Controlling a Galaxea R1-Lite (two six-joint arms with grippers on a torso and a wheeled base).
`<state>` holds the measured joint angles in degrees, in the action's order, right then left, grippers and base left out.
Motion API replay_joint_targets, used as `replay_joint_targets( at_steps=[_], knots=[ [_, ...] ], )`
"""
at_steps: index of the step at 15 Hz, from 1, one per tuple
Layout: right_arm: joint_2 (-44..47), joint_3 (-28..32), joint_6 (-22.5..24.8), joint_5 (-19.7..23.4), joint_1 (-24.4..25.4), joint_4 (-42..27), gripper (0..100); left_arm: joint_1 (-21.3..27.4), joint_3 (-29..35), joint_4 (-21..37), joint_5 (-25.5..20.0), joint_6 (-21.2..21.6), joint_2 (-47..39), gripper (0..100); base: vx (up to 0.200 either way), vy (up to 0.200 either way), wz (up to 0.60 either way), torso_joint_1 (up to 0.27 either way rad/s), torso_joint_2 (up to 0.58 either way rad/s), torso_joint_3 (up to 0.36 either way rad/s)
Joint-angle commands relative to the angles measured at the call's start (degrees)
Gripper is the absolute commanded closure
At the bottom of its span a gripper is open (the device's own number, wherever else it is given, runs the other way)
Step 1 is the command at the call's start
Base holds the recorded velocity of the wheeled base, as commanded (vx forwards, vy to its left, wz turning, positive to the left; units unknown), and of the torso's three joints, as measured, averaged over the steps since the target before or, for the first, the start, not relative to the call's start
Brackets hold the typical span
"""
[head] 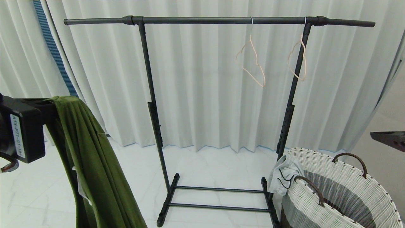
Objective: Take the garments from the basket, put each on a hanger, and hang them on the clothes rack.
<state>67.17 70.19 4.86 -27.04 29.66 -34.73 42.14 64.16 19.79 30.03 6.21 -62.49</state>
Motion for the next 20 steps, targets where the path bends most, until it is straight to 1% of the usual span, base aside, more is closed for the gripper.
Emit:
replay_joint_targets(
  at_steps=[1, 4, 7, 11, 14, 19, 20],
  knots=[
    [0.33, 0.12, -2.23, 0.06, -0.83, 0.45, 0, -0.04, -0.09, -0.10, 0.03, 0.04, 0.17, 100, 0.000, 0.000, 0.00, 0.036, -0.19, -0.154],
    [0.77, 0.03, -8.82, 0.14, -0.92, 0.63, 0, -0.04, -0.09, -0.19, 0.03, 0.74, 0.09, 100, 0.000, 0.000, 0.00, 0.080, -0.36, -0.272],
    [1.65, 0.21, -12.86, 0.06, -2.24, 0.63, 0, -0.04, -0.17, -0.19, 0.03, 1.44, 0.26, 100, 0.000, 0.000, 0.00, 0.119, -0.44, -0.315],
    [2.18, 0.03, -14.00, 0.14, -4.00, 0.72, 0, -0.04, -0.79, -0.19, -0.05, 1.97, 0.17, 100, 0.000, 0.000, 0.00, 0.156, -0.47, -0.312],
    [2.26, 0.12, -14.00, 0.23, -4.00, 0.72, 0, -0.04, -3.34, -0.19, -0.05, 4.43, 1.32, 100, 0.000, 0.000, 0.00, 0.185, -0.48, -0.303],
    [2.88, -0.41, -14.09, 0.14, -4.08, 1.95, 0, -0.04, -3.43, -0.27, 0.03, 4.61, 1.58, 100, 0.000, 0.000, 0.00, 0.203, -0.50, -0.301],
    [3.41, -0.50, -14.00, 0.14, -4.70, 2.39, 0, -0.04, -3.43, -0.19, -0.05, 4.61, 1.58, 100, 0.000, 0.000, 0.00, 0.217, -0.51, -0.305]
  ],
)
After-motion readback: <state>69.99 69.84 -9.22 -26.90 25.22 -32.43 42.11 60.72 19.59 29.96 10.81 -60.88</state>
